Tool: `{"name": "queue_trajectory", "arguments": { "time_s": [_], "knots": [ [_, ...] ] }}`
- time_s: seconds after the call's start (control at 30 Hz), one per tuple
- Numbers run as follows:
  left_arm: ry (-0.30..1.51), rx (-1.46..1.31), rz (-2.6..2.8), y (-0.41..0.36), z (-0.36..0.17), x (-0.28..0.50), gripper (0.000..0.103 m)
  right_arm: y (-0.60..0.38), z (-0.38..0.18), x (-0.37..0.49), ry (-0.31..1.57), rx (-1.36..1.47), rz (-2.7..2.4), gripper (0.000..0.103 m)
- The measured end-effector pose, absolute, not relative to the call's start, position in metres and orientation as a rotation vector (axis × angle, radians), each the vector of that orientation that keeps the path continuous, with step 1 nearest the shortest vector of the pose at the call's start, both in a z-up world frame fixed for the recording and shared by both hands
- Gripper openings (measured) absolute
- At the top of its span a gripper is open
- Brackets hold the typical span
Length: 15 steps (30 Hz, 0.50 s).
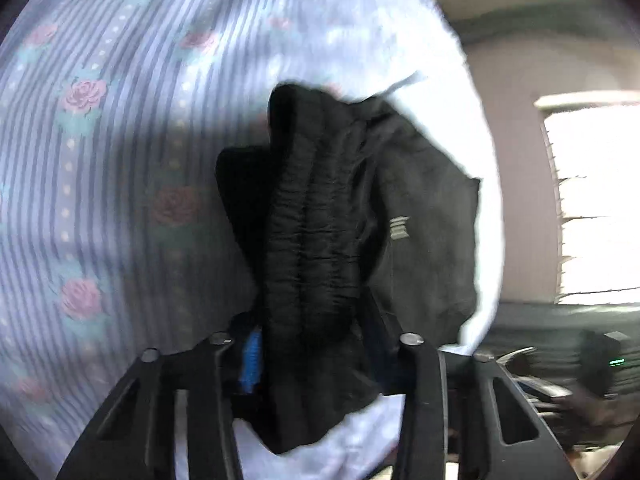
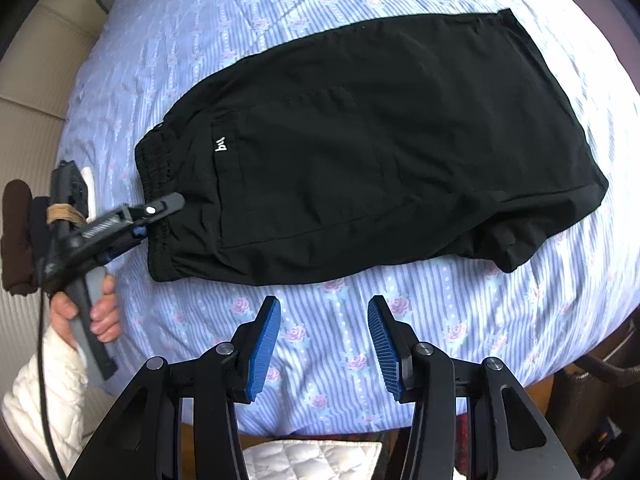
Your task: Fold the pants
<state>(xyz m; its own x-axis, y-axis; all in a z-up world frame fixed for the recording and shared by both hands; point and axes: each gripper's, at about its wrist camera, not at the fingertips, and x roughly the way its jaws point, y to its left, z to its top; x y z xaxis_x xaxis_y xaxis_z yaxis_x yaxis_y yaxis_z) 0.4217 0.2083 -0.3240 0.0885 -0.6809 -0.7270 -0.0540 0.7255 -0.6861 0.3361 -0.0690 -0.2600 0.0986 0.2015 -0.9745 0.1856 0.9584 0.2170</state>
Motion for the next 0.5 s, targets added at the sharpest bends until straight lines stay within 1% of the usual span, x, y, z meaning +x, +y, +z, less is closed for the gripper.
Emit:
{"name": "queue_trajectory", "arguments": {
  "time_s": [0.13,0.17,0.23,0.33,0.43,0.5],
  "knots": [
    [1.366,-0.795,-0.586,0.217,-0.317,0.417,0.037,-0.058,-0.254,0.337,1.464,0.271,0.042,0.047],
    [1.362,-0.816,-0.585,0.217,-0.319,0.416,0.04,-0.055,-0.253,0.337,1.461,0.263,0.049,0.047],
    [1.387,-0.804,-0.551,0.215,-0.328,0.417,0.044,-0.053,-0.252,0.338,1.457,0.253,0.056,0.047],
    [1.434,-0.79,-0.503,0.209,-0.344,0.417,0.044,-0.051,-0.25,0.34,1.452,0.235,0.055,0.047],
    [1.485,-0.776,-0.497,0.193,-0.353,0.42,0.05,-0.053,-0.249,0.339,1.443,0.249,0.06,0.047],
    [1.508,-0.731,-0.461,0.184,-0.35,0.426,0.049,-0.06,-0.249,0.338,1.44,0.27,0.05,0.047]
  ]
}}
